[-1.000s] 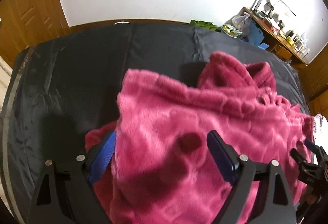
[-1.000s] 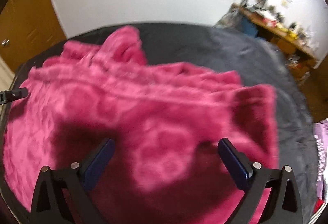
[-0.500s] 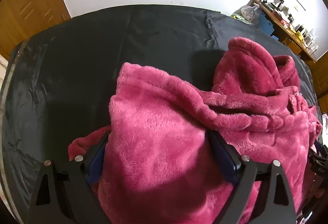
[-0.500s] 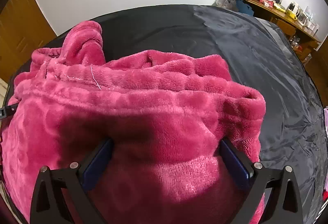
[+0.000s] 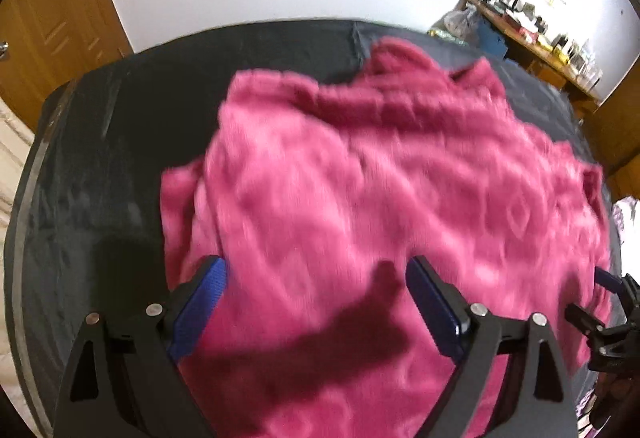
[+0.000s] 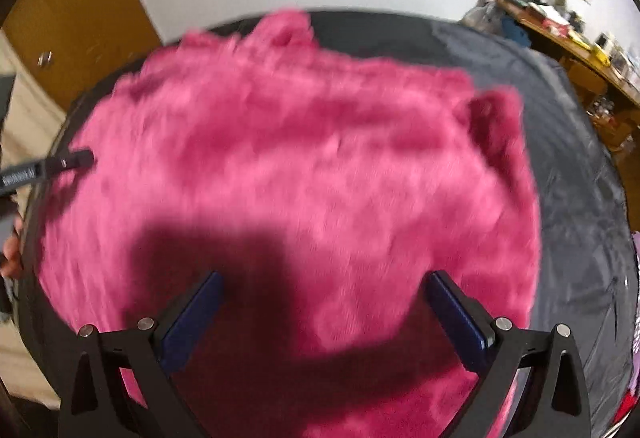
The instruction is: Fold clothes
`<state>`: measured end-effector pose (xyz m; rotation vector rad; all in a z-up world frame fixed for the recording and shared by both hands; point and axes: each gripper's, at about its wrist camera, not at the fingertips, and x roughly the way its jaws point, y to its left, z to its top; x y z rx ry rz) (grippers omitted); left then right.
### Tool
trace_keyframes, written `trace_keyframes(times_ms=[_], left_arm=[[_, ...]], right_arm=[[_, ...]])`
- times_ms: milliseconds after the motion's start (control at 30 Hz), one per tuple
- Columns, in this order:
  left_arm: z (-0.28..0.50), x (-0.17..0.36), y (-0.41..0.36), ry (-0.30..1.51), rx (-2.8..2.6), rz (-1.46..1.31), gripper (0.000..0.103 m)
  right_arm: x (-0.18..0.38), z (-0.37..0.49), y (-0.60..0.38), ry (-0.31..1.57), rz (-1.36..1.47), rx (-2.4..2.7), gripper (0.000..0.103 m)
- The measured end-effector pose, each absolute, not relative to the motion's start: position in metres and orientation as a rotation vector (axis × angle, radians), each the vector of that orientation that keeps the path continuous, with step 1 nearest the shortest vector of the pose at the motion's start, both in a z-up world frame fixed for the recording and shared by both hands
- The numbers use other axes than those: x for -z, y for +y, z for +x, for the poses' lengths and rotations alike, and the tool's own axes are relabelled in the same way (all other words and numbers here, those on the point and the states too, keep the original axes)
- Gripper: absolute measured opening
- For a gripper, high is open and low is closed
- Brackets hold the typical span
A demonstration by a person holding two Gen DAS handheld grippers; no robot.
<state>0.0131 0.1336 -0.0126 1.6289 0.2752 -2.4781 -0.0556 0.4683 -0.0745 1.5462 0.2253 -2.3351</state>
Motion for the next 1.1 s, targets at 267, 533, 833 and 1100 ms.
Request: trace_keyframes(times_ms=[267,533,833,1100], left_arm=[[0.019,0.017,0.145,0.257,2.410,1.615,0.093],[0.012,0.008,0.169,0.227,2.420,1.614,0.093],[0.030,0.004,0.190,0.182,2.418,1.634,0.093],[0.031,-0.012,0.230,0.141,2.507,1.636,0.093]], right_arm=[[0.095,-0.052,0.473,0.254,1.542,2.338,0.103],[0.104,-0.039,0.475,0.316,1.458,2.360,0.103],[0.092,-0.039,0.497,0.174,1.470,2.349,0.103],[0.068,-0.012,0.570,-0.064,1.453,2.423,0.103]])
